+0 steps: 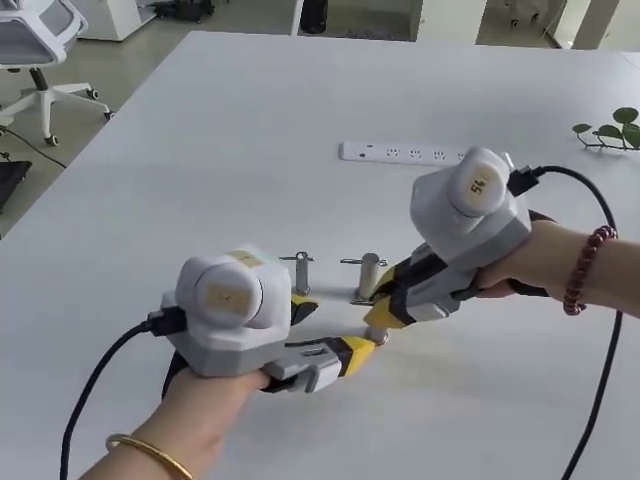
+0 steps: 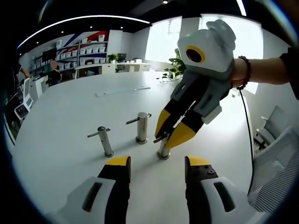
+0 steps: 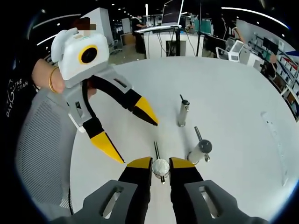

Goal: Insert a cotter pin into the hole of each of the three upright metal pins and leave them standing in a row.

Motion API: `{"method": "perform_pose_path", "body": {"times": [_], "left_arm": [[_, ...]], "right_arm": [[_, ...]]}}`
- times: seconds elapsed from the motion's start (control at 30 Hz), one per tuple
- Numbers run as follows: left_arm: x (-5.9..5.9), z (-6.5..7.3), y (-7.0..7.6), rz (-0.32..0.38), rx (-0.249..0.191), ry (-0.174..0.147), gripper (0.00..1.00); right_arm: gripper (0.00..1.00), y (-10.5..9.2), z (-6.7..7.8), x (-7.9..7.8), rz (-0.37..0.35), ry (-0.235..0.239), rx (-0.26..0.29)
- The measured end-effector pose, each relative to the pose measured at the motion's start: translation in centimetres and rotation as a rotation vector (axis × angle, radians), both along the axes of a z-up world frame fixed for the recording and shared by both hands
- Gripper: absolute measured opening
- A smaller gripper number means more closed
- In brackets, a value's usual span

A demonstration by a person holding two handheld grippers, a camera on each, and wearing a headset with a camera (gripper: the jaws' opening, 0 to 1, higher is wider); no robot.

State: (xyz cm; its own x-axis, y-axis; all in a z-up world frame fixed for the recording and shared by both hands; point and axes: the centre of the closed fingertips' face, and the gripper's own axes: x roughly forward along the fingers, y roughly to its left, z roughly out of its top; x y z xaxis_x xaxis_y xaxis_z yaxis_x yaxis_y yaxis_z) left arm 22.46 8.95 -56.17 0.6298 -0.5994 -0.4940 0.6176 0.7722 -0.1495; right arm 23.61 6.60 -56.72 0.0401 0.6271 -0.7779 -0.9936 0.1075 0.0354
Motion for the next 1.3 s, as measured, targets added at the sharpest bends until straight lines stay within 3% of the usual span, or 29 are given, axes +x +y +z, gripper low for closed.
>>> {"method": "perform_pose_path", "body": {"times": [0.63,0.9,1.3], "left_arm": [[-0.9,1.7,2.2,0.045,-0.014,-0.025,0.47],[-1.1,2.0,3.5,0.078,0.003,-0.041,0.49],[-1.3,2.3,3.8,0.070,0.005,-0.056,0.56]], "right_arm": [[0.08,-0.6,0.0,0.3,0.021,-0.012,-0.011],[0.08,-1.9,0.5,1.3,-0.002,-0.028,-0.019],[0.08,-3.4,0.5,2.7,-0.017,-0.040,-0.034]]}}
